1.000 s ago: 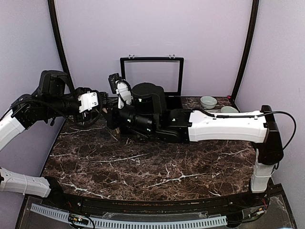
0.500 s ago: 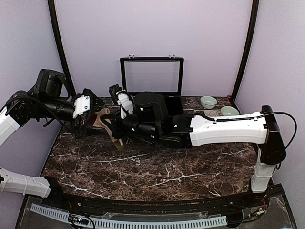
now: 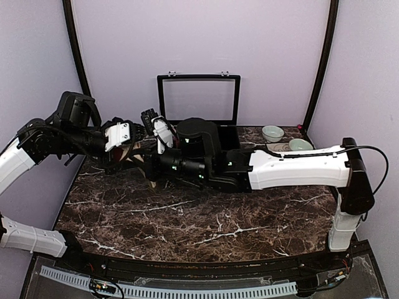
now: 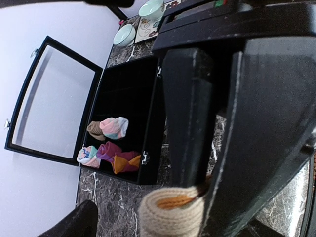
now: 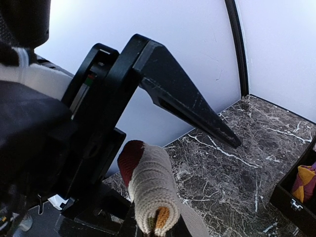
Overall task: Roll the socks
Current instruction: Roll the sock.
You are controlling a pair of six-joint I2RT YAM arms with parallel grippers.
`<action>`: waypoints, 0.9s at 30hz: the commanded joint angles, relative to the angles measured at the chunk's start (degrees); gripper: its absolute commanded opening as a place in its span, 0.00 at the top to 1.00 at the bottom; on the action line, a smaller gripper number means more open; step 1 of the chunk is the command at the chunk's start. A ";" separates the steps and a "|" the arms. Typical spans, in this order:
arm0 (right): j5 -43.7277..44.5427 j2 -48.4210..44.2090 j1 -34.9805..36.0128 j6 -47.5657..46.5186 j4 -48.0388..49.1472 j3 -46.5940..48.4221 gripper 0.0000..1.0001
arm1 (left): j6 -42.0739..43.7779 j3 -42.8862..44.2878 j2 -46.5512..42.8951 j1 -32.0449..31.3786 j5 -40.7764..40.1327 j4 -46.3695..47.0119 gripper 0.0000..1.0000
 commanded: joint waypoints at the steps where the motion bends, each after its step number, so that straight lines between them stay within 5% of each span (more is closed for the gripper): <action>1: -1.73 -1.30 -0.13 1.41 3.42 0.22 1.00 | 1.89 -1.62 -1.25 0.05 -7.45 4.27 0.16; 5: -1.18 -1.45 -0.08 2.20 3.87 -0.08 1.00 | 3.46 -2.77 -2.51 0.06 -10.63 7.74 0.24; 12: -1.19 0.30 -0.11 5.96 3.77 0.56 1.00 | 5.38 -2.09 -2.57 0.06 -14.61 11.88 0.70; 16: -1.46 1.82 -0.16 7.21 2.34 1.48 1.00 | 6.21 -3.20 -3.32 0.02 -15.47 13.18 0.73; 18: -0.52 1.80 -0.18 6.77 1.98 1.19 0.82 | 5.96 -3.18 -3.42 0.04 -14.64 11.93 0.81; 21: -0.19 -0.29 -0.58 3.58 3.39 -1.43 0.69 | 3.58 -1.63 -3.22 0.06 -8.99 6.52 1.00; 27: -9.17 -6.23 -2.39 -7.61 5.16 -7.82 0.48 | -0.52 4.93 0.39 0.13 13.22 -11.74 1.00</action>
